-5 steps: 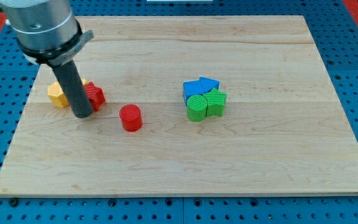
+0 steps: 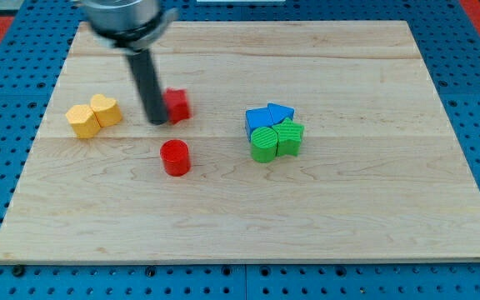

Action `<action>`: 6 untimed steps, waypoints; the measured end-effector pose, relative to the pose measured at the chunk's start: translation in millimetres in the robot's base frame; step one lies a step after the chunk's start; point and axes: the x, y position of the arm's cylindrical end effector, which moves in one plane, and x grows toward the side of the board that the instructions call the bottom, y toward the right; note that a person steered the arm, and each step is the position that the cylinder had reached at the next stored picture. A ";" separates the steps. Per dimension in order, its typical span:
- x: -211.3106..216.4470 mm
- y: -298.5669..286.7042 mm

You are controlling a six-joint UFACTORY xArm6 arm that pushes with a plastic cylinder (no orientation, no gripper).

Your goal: Move the red star towards the top right

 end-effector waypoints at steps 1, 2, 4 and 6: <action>-26.4 55.4; -26.5 57.5; -54.4 49.8; -106.1 187.9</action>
